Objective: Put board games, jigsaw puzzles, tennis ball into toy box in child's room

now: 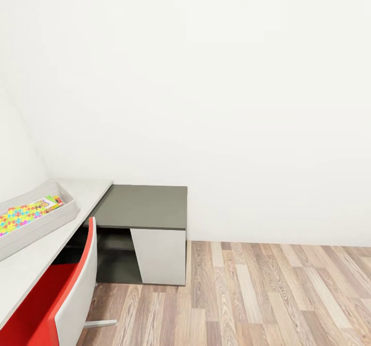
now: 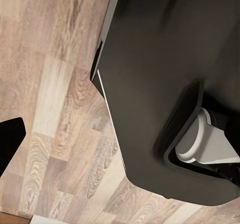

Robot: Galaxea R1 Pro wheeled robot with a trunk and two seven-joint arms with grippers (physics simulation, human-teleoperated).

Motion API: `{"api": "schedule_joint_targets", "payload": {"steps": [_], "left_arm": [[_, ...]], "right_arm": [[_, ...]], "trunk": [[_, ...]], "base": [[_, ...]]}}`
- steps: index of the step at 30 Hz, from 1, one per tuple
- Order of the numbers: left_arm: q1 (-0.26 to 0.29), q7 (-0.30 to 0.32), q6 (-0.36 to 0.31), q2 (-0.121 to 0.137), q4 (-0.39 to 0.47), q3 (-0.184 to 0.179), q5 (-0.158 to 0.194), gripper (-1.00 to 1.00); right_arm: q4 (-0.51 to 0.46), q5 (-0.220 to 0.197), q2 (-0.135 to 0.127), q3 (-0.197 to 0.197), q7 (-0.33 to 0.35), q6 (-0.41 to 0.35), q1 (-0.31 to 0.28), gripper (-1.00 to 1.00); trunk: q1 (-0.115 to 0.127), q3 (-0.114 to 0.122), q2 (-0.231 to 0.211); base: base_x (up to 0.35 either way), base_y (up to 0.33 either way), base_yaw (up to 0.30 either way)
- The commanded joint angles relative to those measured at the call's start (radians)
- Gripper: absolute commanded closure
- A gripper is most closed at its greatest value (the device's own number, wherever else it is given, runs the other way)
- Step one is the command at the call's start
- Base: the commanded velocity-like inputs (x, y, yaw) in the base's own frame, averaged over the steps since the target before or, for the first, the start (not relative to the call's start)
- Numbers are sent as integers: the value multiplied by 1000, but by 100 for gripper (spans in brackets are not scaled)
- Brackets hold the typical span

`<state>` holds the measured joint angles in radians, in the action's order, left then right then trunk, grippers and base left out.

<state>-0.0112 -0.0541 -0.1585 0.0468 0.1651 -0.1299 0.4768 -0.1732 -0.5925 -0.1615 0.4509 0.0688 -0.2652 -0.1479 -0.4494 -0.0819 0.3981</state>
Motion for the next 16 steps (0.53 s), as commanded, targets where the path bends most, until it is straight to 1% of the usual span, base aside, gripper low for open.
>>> {"api": "schedule_joint_targets", "payload": {"steps": [1, 16], "left_arm": [[-1, -6, -7, 1, 5, -8, 9, -100], [-1, -6, -7, 1, 5, -8, 9, -100]], "right_arm": [[-2, -1, -1, 3, 2, -5, -1, -100], [-3, 2, -2, 0, 2, -3, -8, -100]], "trunk": [[-1, -2, 2], [-1, -2, 2]], "base": [[0, 0, 0], [0, 0, 0]]}}
